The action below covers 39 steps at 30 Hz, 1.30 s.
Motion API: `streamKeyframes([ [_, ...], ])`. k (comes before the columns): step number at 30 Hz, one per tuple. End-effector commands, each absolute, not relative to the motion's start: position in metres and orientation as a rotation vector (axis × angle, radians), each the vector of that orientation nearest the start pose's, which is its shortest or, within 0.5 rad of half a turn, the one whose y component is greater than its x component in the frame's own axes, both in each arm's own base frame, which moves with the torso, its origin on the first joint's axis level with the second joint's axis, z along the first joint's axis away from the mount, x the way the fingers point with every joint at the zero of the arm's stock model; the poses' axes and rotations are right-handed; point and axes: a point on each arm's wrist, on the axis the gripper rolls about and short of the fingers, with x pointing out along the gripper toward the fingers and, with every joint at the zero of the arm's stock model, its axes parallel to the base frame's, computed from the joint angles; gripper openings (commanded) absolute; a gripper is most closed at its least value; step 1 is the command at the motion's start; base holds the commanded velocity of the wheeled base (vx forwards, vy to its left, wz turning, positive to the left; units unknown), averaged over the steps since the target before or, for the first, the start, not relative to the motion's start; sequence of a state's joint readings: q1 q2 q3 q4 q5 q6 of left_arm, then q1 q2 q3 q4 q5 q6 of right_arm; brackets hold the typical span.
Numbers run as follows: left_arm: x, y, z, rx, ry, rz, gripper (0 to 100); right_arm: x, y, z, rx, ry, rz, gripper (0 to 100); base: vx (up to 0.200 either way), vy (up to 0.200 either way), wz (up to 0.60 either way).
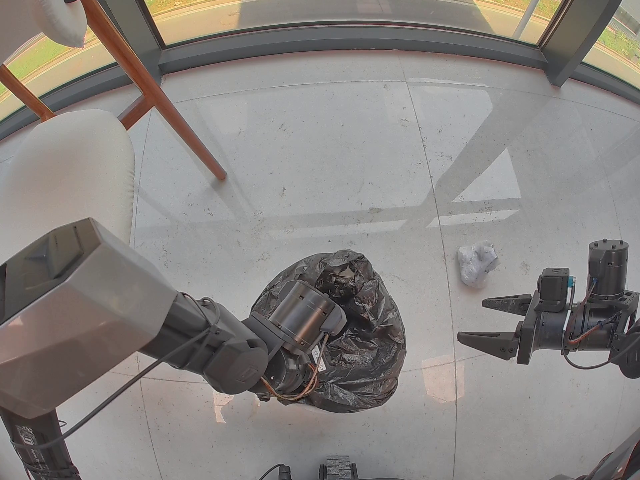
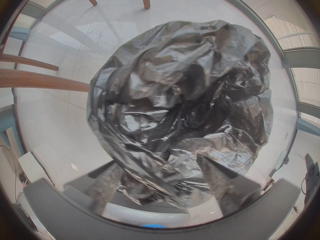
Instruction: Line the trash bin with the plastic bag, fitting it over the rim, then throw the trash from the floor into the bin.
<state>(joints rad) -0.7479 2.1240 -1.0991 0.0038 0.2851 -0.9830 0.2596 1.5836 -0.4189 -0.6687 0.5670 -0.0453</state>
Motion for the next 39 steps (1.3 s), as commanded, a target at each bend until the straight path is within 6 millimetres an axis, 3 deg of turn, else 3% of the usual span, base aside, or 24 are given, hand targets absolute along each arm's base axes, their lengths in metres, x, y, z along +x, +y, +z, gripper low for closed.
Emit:
streamKeyframes([
  [1,0.272,-0.242,0.050,-0.374,1.007,0.072,0,0.219,0.070,0.122,0.037,0.487,0.820,100,0.000,0.000,0.00],
  [10,0.263,-0.234,0.051,-0.338,1.048,0.097,0,0.219,0.069,0.122,0.039,0.488,0.816,100,0.000,0.000,0.00],
  [19,0.239,-0.204,0.078,-0.330,1.065,0.129,0,0.219,0.067,0.122,0.040,0.486,0.809,100,0.000,0.000,0.00],
  [24,0.228,-0.192,0.066,-0.295,1.104,0.162,0,0.220,0.067,0.122,0.040,0.486,0.809,100,0.000,0.000,0.00],
  [33,0.226,-0.190,0.064,-0.281,1.102,0.175,0,0.219,0.067,0.121,0.040,0.489,0.808,100,0.000,0.000,0.00],
  [34,0.226,-0.190,0.063,-0.278,1.104,0.175,100,0.219,0.067,0.121,0.040,0.489,0.808,100,0.000,0.000,0.00],
  [39,0.225,-0.190,0.064,-0.281,1.092,0.175,100,0.220,0.065,0.121,0.044,0.491,0.796,100,0.000,0.000,0.00],
])
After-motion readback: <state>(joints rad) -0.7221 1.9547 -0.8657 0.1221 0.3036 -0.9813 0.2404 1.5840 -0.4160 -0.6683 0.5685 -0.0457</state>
